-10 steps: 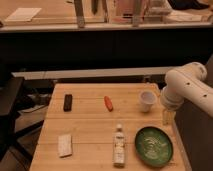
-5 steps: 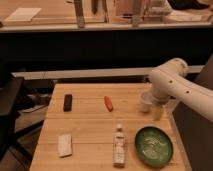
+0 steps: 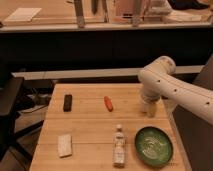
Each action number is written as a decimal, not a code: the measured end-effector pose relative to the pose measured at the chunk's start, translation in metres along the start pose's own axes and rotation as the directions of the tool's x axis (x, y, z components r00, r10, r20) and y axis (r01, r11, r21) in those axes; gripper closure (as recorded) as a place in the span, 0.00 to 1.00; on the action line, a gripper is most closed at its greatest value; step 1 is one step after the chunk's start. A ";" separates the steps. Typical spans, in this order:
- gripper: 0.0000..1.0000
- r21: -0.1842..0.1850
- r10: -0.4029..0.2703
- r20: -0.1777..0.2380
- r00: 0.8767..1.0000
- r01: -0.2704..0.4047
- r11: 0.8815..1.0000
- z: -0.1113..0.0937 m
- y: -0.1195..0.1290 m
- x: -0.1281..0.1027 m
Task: Drag the pepper across the table
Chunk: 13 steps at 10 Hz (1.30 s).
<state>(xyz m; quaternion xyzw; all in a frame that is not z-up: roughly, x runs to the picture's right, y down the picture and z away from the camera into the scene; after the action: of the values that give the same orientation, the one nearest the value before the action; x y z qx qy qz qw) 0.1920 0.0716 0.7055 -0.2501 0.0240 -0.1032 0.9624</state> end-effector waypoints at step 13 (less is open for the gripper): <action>0.20 0.070 -0.216 -0.028 0.976 0.217 0.974 0.016 -0.048 -0.057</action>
<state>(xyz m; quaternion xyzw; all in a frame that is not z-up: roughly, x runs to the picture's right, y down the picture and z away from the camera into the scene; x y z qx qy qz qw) 0.1293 0.0503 0.7428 -0.2151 0.0027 -0.2109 0.9536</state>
